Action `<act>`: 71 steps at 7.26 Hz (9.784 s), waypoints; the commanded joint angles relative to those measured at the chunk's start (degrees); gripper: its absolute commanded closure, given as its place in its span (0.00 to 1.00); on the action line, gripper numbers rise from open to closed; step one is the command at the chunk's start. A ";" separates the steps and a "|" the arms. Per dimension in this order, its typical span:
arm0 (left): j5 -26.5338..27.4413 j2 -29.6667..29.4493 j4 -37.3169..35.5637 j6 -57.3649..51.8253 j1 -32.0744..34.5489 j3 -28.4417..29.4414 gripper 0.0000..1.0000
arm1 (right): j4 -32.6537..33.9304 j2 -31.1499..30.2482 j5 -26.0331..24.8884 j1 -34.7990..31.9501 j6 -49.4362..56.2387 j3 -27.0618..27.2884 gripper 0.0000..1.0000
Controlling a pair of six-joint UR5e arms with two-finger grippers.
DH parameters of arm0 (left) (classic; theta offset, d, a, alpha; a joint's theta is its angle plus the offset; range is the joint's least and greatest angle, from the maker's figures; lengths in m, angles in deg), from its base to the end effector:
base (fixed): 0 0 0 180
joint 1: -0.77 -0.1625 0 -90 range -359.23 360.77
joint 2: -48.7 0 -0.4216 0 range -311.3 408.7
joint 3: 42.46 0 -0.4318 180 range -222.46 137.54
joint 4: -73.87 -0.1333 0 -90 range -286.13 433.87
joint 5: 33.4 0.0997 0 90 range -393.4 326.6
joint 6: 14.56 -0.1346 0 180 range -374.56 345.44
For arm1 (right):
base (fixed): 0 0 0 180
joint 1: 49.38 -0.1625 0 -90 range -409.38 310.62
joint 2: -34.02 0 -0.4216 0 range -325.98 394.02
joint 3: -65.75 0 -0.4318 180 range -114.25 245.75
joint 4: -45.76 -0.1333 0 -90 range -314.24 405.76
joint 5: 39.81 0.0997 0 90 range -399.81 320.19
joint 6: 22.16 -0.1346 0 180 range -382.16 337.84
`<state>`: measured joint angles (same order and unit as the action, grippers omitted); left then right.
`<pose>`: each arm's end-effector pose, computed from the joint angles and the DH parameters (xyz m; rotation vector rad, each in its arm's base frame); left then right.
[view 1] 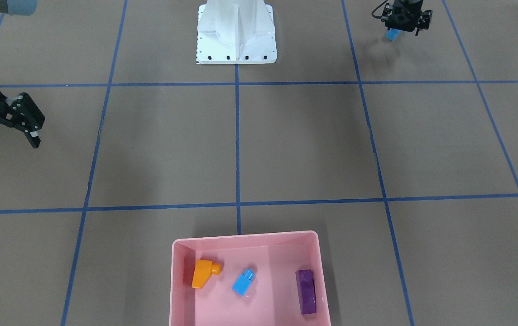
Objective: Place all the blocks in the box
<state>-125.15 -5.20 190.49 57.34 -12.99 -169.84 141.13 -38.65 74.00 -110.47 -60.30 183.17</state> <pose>0.3555 -0.0460 0.5657 -0.0116 0.4941 0.5523 -0.2149 -0.5524 0.2929 0.3439 -0.7060 0.0099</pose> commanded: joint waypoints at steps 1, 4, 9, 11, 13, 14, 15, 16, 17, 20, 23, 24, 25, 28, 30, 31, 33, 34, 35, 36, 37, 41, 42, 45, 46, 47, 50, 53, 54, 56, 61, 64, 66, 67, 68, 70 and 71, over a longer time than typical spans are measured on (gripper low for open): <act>0.08 -2.42 0.53 0.09 -0.64 0.11 0.01 | 0.00 0.07 -0.25 0.09 0.00 -0.17 0.00; 0.08 -3.93 0.53 0.09 -2.05 1.69 0.09 | -0.09 0.34 -0.34 0.18 0.00 -0.44 0.00; -0.09 -3.49 0.53 0.09 -1.88 2.04 0.33 | -0.09 0.60 -0.43 0.26 -0.09 -0.26 0.00; -0.09 -3.32 0.53 0.17 -1.88 2.22 0.40 | 0.00 0.51 -0.52 0.35 -0.18 -0.26 0.00; -0.09 -3.23 0.62 0.26 -1.79 1.95 0.97 | 0.00 0.51 -0.52 0.53 -0.26 -0.35 0.00; -0.01 -3.14 0.62 0.26 -1.62 1.43 1.00 | -0.09 0.51 -0.52 0.62 -0.26 -0.35 0.00; -0.01 -3.05 0.62 0.44 -1.35 0.29 1.00 | -0.09 0.51 -0.52 0.70 -0.26 -0.44 0.00; -0.01 -1.75 0.62 0.61 -0.05 -1.98 1.00 | -0.18 0.51 -0.52 0.70 -0.26 -0.61 0.00; -0.44 -0.43 0.53 0.53 3.80 -6.70 1.00 | -0.44 0.51 -0.52 0.70 -0.26 -0.70 0.00; -2.45 -14.29 -0.08 0.09 23.63 -9.57 1.00 | -0.97 0.16 -0.43 0.79 -0.61 -0.88 0.00; -8.18 -34.51 -6.90 -0.44 38.86 -2.83 1.00 | -0.97 -0.28 -0.43 0.79 -0.88 -0.88 0.00; -8.27 -46.61 -12.59 -5.05 42.99 2.25 1.00 | -0.97 -0.36 -0.34 0.79 -0.88 -1.05 0.00; -8.18 -55.26 -17.35 -6.66 45.38 7.70 1.00 | -0.88 -0.54 -0.34 0.88 -0.97 -1.23 0.00; -8.53 -77.76 -17.40 -6.94 54.61 29.98 1.00 | -0.97 -1.94 0.09 0.79 0.00 -1.41 0.00; -9.66 -92.47 -16.79 -7.12 59.54 48.72 1.00 | -0.97 -4.65 0.19 0.70 3.40 -0.79 0.00; -10.20 -94.26 -16.17 -10.25 61.30 52.02 1.00 | -0.97 -7.45 0.19 0.62 5.51 1.04 0.00; -12.30 -103.80 -11.62 -10.90 64.90 67.24 1.00 | -4.01 -15.35 0.27 0.53 6.32 5.26 0.00; -12.22 -107.52 -6.55 -10.90 65.35 75.44 1.00 | -11.44 -20.44 0.62 0.53 6.33 4.75 0.00; -12.13 -107.73 -3.63 -10.99 65.62 78.74 1.00 | -15.78 -24.93 1.41 0.53 6.76 4.75 0.00; -11.87 -107.73 -3.25 -10.99 65.53 80.68 1.00 | -21.13 -29.85 2.98 0.01 7.29 4.75 0.00; -11.78 -107.73 -3.16 -10.99 65.19 82.44 1.00 | -27.80 -35.03 4.65 -0.26 7.29 4.40 0.00; -9.67 -107.64 -0.96 -11.08 62.29 86.85 0.35 | -41.02 -49.03 11.69 -8.50 14.19 0.29 0.00; -9.50 -107.55 -0.96 -11.08 61.33 86.86 0.00 | -41.13 -50.45 11.70 -10.87 17.89 -1.47 0.00; -9.93 -104.50 -2.61 -17.71 60.78 78.92 0.00 | -43.49 -56.67 11.70 -13.62 18.54 -2.10 0.00; -12.72 -99.43 -9.24 -22.02 61.22 69.20 0.00 | -48.99 -61.14 11.61 -14.06 18.80 -3.93 0.00; -16.14 -95.29 -15.75 -26.76 63.05 59.79 0.00 | -60.44 -63.27 11.79 -15.89 18.81 -11.78 0.00; -26.07 -71.77 -17.49 -44.59 70.86 36.73 0.00 | -85.07 -63.29 18.79 -22.90 33.75 -36.79 0.00; -27.34 -65.81 -17.31 -46.76 72.57 31.13 0.00 | -81.42 -63.31 23.37 -26.79 47.79 -42.27 0.00; -27.34 -65.72 -17.31 -46.50 72.48 31.13 0.00 | -76.78 -59.20 23.22 -28.20 49.38 -42.53 0.00; -27.16 -65.72 -17.31 -46.23 72.48 31.22 0.00 | -65.28 -54.96 23.30 -35.12 60.76 -42.19 0.00; -26.99 -65.37 -17.22 -44.74 72.13 30.78 0.00 | -61.44 -57.22 22.34 -37.70 68.36 -41.92 0.00; -26.90 -65.37 -16.78 -42.11 72.04 30.34 0.00 | -61.44 -57.75 19.44 -41.81 70.91 -41.92 0.10; -26.90 -63.88 -15.04 -42.10 71.95 30.34 0.00 | -61.44 -58.37 17.60 -42.97 72.32 -42.01 0.15; -26.90 -63.26 -13.46 -42.01 71.95 30.34 0.00 | -61.44 -59.07 17.24 -44.02 73.99 -42.18 0.16; -26.90 -63.00 -13.35 -41.23 71.95 30.25 0.00 | -61.44 -59.42 16.02 -45.42 75.31 -42.19 0.16; -26.90 -61.94 -13.27 -41.05 71.86 28.59 0.00 | -60.91 -59.43 15.39 -45.88 76.20 -42.36 0.24; -26.90 -61.76 -13.27 -41.05 71.86 28.58 0.00 | -60.82 -59.43 15.04 -46.23 76.20 -42.27 0.47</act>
<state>-152.05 -67.33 177.19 16.24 58.90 -140.89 80.08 -98.06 89.48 -156.25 15.70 140.88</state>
